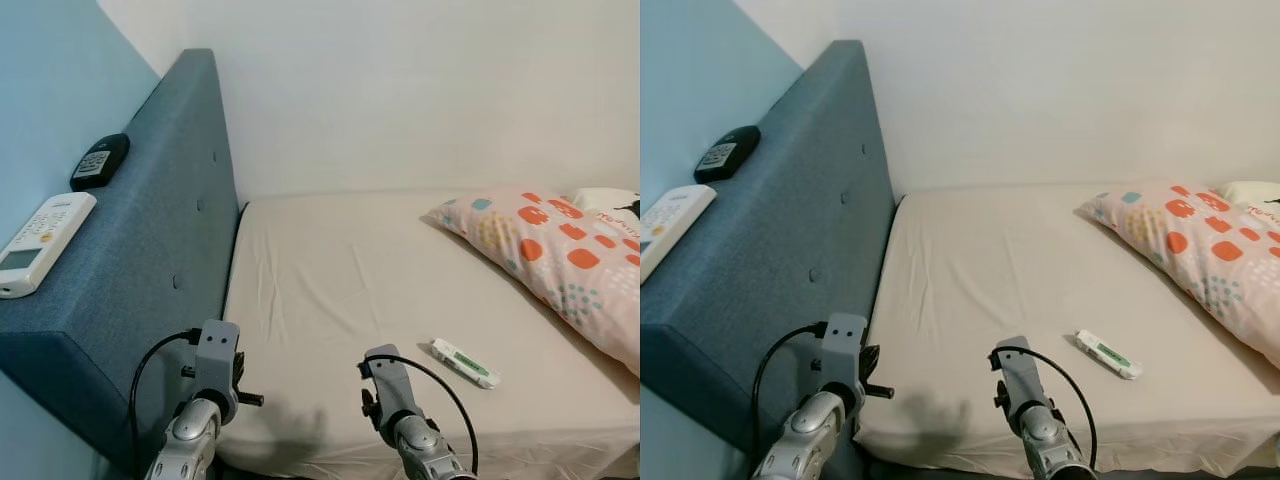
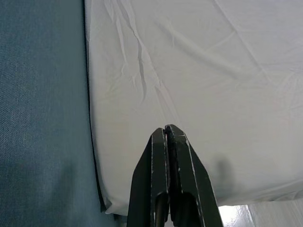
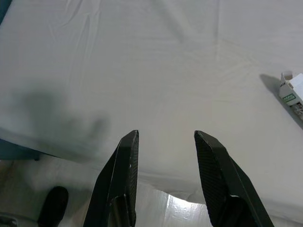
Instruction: Clean up the room
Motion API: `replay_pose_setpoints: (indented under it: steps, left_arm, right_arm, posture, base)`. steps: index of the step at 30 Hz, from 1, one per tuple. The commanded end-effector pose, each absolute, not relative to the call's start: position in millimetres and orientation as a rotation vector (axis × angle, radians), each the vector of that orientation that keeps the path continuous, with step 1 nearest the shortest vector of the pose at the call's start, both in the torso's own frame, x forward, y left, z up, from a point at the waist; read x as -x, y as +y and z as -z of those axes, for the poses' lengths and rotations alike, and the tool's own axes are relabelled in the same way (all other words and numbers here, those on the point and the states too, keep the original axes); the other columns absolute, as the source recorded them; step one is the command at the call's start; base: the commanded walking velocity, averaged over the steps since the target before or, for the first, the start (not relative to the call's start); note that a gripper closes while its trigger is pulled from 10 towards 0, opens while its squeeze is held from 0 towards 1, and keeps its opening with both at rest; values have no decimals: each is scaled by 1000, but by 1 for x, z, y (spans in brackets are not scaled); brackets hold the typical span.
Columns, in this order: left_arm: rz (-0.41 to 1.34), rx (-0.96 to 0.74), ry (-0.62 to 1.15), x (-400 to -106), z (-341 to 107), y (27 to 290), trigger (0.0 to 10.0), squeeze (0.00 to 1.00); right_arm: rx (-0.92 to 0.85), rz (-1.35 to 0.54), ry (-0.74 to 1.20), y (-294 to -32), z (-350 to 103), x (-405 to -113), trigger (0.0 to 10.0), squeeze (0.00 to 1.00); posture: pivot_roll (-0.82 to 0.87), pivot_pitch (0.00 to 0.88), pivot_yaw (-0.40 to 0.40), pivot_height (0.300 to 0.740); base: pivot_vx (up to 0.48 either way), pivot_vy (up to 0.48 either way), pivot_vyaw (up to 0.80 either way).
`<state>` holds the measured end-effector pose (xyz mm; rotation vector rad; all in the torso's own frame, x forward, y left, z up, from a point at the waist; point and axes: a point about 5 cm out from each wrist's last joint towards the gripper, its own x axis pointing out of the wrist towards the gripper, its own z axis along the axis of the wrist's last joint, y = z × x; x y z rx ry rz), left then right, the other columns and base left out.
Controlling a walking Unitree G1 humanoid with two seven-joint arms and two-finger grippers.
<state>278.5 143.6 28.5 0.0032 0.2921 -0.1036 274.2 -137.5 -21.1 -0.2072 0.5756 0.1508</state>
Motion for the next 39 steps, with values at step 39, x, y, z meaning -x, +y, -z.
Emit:
replay_pose_setpoints:
  steps: [39]
  left_arm:
    - [107,-53,290,-277,-26,146,10000,0]
  right_arm:
    - [209,-154,587,-138,23,-273,10000,0]
  posture:
    - [42,50,-14,740]
  base:
    - [0,-97,0]
